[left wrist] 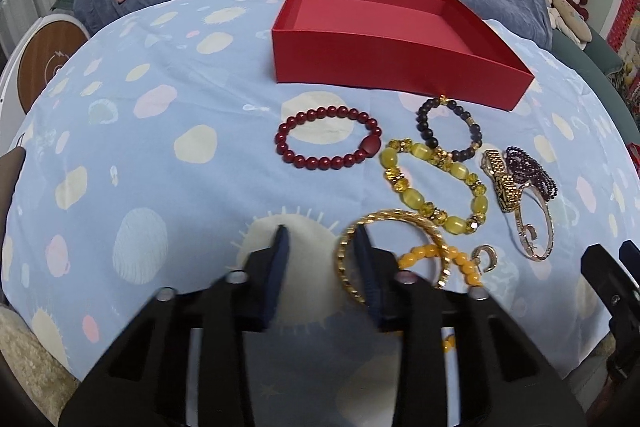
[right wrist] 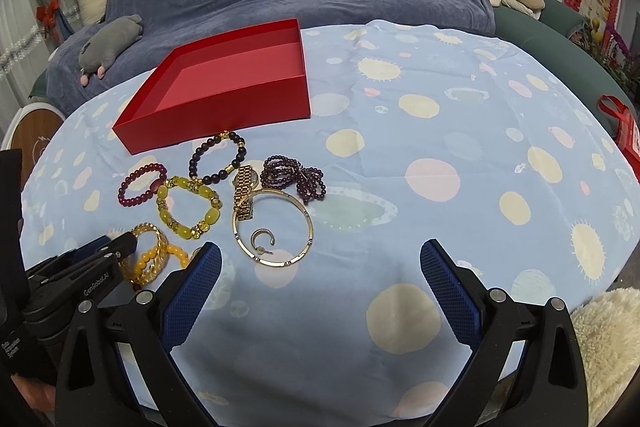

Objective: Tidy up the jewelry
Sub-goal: 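Grasp the gold twisted bangle with the left tool while the right tool grasps the gold open cuff bangle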

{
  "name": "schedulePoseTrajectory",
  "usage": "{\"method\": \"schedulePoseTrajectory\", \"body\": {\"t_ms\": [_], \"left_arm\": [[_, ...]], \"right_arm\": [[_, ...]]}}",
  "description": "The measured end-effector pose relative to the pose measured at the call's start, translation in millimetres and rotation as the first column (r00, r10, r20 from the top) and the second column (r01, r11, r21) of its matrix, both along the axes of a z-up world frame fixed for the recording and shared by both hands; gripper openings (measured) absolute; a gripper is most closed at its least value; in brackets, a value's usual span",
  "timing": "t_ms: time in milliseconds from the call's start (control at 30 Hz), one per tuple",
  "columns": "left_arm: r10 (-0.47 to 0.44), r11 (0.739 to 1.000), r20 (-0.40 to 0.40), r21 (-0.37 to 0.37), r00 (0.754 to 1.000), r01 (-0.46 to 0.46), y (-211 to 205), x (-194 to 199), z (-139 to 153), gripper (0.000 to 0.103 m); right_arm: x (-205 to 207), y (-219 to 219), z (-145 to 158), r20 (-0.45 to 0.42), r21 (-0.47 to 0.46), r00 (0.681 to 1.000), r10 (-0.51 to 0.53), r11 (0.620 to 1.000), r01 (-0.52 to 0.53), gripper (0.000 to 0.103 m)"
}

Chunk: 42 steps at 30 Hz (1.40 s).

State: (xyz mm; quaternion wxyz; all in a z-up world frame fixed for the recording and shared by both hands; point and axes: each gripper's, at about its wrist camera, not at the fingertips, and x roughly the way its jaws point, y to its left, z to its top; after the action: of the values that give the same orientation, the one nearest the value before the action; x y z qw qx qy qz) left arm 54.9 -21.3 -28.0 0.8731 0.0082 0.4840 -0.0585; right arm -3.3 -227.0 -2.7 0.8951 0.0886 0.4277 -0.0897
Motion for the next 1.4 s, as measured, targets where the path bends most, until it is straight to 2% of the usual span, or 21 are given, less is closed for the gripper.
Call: {"method": "schedulePoseTrajectory", "body": {"t_ms": [100,133,567,700,867,1033,1233,1400], "left_arm": [[-0.018,1.0,-0.003,-0.016,1.0,0.018,-2,1,0,0.005],[-0.017,1.0,-0.003,-0.019,1.0,0.017,-2,1,1,0.005],[0.023,0.998,0.007,-0.05,1.0,-0.023,15,-1,10,0.005],[0.037,0.998,0.002,-0.054,0.999,-0.037,20,0,8,0.004],[0.046,0.997,-0.001,-0.059,0.999,-0.046,22,1,7,0.004],[0.046,0.997,-0.003,-0.058,0.999,-0.046,22,1,6,0.004],[0.045,0.997,-0.003,-0.058,0.999,-0.045,22,1,5,0.004],[0.044,0.997,0.002,-0.063,0.999,-0.043,23,0,7,0.004]], "right_arm": [[2,1,0,0.002,0.001,1.0,0.013,1.0,-0.013,0.093],[4,2,0,0.0,0.004,1.0,0.021,1.0,-0.021,0.092],[36,20,-19,-0.035,0.006,0.995,0.097,0.995,-0.097,0.089],[44,22,-26,-0.059,0.024,0.992,0.11,0.994,-0.109,0.084],[50,21,-28,-0.057,0.037,0.992,0.109,0.994,-0.107,0.082],[56,22,-35,-0.09,0.061,0.988,0.13,0.99,-0.124,0.064],[56,20,-36,-0.091,0.069,0.988,0.125,0.991,-0.119,0.057],[56,19,-35,-0.086,0.072,0.988,0.128,0.99,-0.122,0.057]]}}
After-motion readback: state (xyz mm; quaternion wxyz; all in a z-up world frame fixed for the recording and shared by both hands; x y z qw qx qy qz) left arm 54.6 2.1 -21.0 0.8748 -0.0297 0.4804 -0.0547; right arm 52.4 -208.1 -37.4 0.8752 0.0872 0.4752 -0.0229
